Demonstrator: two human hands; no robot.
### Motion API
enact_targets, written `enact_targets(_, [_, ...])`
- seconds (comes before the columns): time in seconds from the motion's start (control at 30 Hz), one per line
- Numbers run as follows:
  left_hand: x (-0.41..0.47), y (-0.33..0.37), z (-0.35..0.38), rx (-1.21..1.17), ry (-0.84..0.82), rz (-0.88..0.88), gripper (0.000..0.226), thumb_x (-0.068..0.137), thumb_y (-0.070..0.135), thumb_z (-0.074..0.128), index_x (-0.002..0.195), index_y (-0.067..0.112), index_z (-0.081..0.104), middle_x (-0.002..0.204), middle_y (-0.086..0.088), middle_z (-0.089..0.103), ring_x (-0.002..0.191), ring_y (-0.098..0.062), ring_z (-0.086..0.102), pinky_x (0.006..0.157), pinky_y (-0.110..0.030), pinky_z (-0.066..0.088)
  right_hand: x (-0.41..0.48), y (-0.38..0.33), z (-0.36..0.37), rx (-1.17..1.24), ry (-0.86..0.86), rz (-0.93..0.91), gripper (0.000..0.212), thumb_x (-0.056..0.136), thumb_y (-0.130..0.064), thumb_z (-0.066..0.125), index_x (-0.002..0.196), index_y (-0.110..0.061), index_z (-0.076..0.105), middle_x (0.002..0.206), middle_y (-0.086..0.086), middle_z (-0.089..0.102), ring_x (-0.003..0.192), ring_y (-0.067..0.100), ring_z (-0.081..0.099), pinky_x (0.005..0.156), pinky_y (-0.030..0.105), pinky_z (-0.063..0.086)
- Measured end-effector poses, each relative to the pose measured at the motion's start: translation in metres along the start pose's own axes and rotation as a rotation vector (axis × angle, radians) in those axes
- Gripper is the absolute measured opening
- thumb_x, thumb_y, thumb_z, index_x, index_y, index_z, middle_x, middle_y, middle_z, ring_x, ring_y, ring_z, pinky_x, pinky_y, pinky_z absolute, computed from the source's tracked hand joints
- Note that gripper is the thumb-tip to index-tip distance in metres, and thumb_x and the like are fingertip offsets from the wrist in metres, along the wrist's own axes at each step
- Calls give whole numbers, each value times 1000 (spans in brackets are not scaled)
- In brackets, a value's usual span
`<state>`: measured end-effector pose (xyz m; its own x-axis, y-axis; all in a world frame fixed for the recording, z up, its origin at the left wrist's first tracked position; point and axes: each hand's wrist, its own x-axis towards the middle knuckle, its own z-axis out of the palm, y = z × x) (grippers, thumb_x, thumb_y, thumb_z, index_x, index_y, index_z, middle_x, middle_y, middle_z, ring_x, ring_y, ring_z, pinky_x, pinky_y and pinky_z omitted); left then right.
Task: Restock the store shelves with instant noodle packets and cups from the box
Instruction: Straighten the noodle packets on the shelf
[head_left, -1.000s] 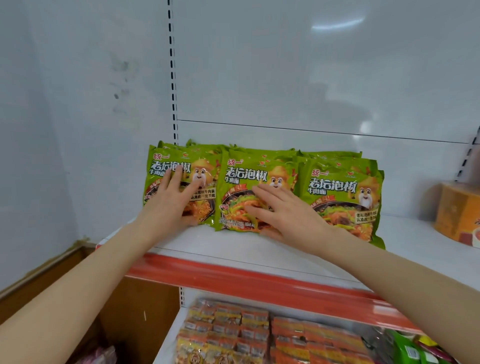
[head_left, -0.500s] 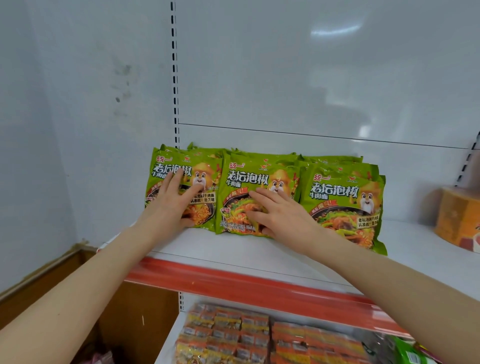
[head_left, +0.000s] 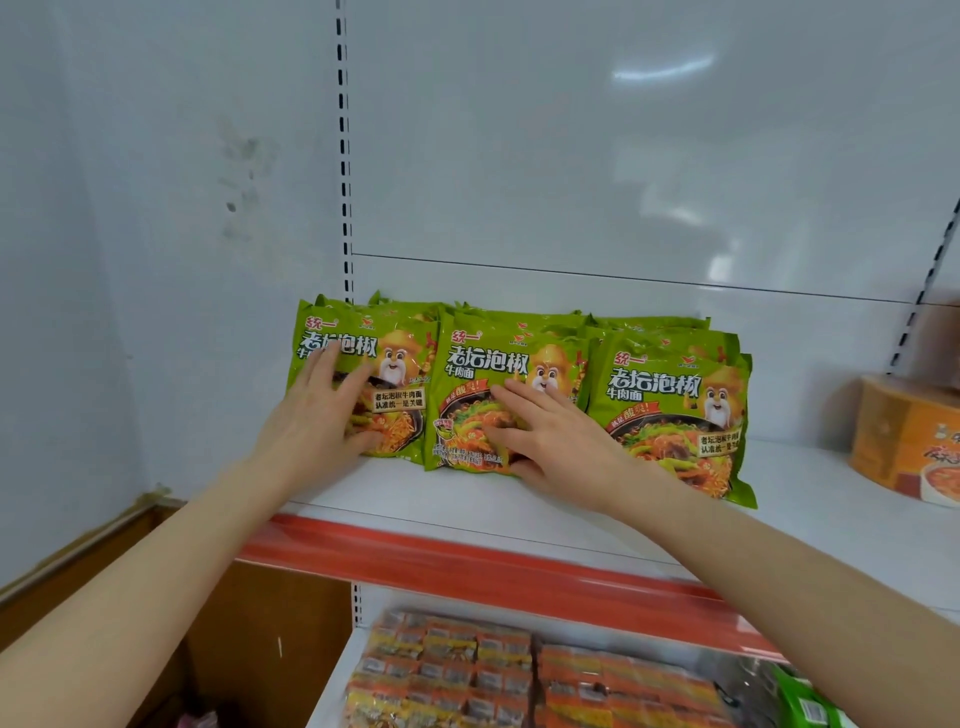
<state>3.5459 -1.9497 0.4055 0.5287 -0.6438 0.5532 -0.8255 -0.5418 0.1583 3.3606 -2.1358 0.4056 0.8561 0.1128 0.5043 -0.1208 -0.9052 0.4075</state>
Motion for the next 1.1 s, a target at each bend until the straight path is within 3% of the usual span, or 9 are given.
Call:
enact_targets(0.13, [3,-8,-6,-38,4,-108,84,74,40,73,141,15,29,144,-19,25,128,-37,33,99,-50,39,-1,-5,-5,-18,70,-2,34,65,-16,77,98,-13,70,126,23,57,118,38,54,87,59,47])
enact_targets(0.27, [8,-15,-5,35,13,-139,99,67,50,75,144,18,22,150,-25,9,137,-43,14,107,-55,25,-2,-10,-9,-3,74,29,38,63,-14,81,99,-11,69,125,25,57,117,41,54,87,60,48])
enact_targets(0.43, [13,-28,-3,-395,-65,-177,124,62,37,83,148,24,-6,152,-20,2,139,-37,18,112,-48,24,9,-23,-13,5,98,48,49,59,-19,86,104,-14,68,124,22,59,115,38,57,83,57,51])
enact_targets(0.57, [25,-45,-3,-542,5,-90,126,57,40,84,148,25,-1,150,-13,21,140,-28,19,112,-50,24,43,-45,-16,1,83,8,59,55,-27,86,109,-16,66,126,22,57,115,38,56,85,56,50])
enact_targets(0.63, [29,-53,-2,-596,-12,-65,125,58,34,86,148,23,0,148,-8,27,137,-24,25,112,-47,25,63,-58,-14,-4,26,-29,61,63,-26,81,120,-17,60,138,22,46,128,39,44,97,59,42])
enact_targets(0.7, [31,-57,3,-625,-54,-37,124,60,23,86,148,21,-2,148,-5,29,135,-21,29,112,-40,27,77,-65,-8,-9,-105,-37,61,81,-27,65,137,-21,41,153,18,18,143,35,14,112,57,17])
enact_targets(0.77, [33,-59,8,-649,-67,-15,126,60,22,87,148,22,-3,148,-4,29,135,-20,31,111,-40,29,85,-65,-4,-69,-229,-24,63,89,-31,56,144,-24,26,157,13,0,145,30,-5,115,53,4])
enact_targets(0.9, [40,-59,14,-659,-62,3,128,57,28,87,148,27,-3,147,-5,30,134,-21,32,110,-47,31,86,-54,7,-109,-289,-40,70,88,-32,58,146,-26,19,157,11,-3,144,30,-8,115,53,3])
enact_targets(1.1, [41,-58,19,-656,-64,19,126,59,28,86,147,27,-4,148,-7,27,136,-22,28,112,-44,28,84,-51,5,-61,-309,-45,68,87,-29,59,145,-25,24,157,10,3,145,30,-5,115,53,5])
